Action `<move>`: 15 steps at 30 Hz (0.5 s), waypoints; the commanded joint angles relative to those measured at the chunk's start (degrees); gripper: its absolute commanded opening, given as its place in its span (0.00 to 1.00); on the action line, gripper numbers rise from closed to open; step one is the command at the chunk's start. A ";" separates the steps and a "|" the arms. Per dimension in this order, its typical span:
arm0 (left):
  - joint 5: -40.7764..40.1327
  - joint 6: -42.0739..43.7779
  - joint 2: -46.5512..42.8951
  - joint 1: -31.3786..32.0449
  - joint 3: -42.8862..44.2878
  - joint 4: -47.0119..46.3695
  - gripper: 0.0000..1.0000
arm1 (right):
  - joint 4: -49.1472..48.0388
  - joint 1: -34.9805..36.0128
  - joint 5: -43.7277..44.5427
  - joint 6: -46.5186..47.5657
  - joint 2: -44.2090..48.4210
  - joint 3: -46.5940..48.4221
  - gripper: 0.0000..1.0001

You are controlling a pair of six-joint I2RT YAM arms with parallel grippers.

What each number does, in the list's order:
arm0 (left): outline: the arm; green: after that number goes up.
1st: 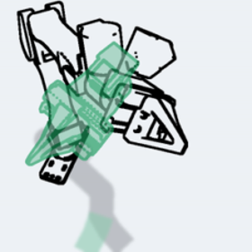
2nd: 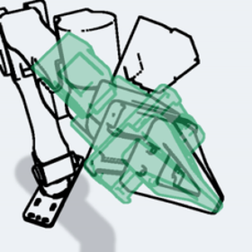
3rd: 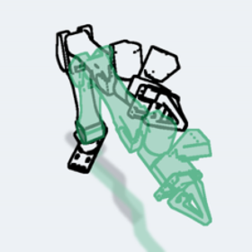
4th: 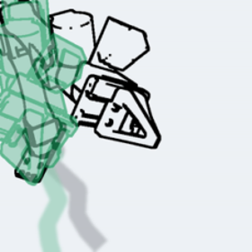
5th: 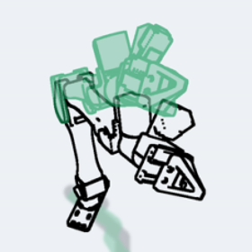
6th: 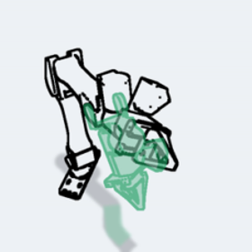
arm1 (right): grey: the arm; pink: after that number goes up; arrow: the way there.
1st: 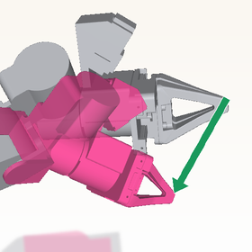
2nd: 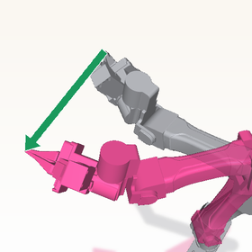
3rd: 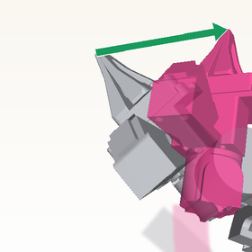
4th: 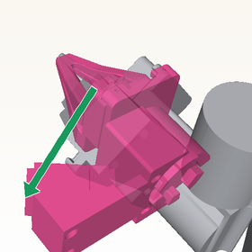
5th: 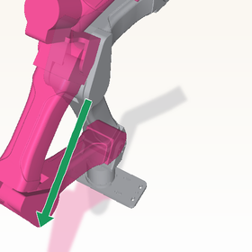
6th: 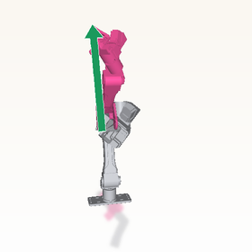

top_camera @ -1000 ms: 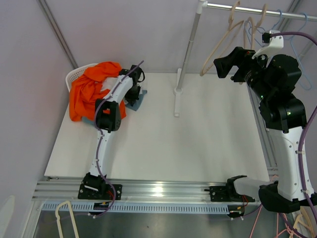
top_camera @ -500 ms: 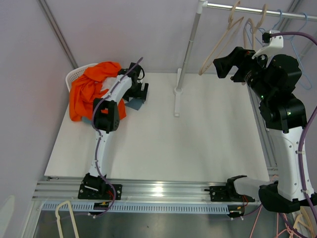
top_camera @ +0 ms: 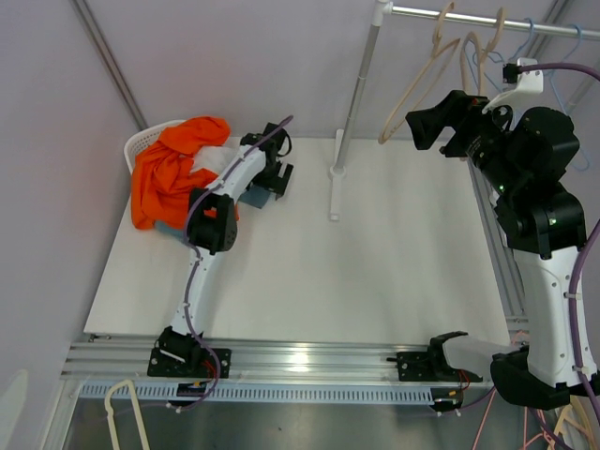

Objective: Remove the t-shirt from the hanger

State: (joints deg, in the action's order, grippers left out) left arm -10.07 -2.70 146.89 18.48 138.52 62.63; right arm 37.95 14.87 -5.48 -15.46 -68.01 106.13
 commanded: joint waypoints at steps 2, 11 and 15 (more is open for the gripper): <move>-5.41 6.56 -2.40 3.32 -3.34 -2.78 0.99 | -1.92 -0.20 -0.94 -0.36 1.03 -0.13 0.99; -8.65 14.29 -1.35 4.37 -3.43 -1.47 1.00 | -2.10 -0.28 -1.12 0.17 1.04 -0.48 0.99; -8.92 16.06 1.99 4.20 3.74 3.01 0.98 | -1.92 -0.37 -1.03 0.43 1.21 -0.48 1.00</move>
State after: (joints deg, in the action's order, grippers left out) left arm -16.58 9.74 146.91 22.76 136.79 62.08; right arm 37.82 14.79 -5.52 -15.42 -67.90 105.47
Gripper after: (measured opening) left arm 0.980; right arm 0.993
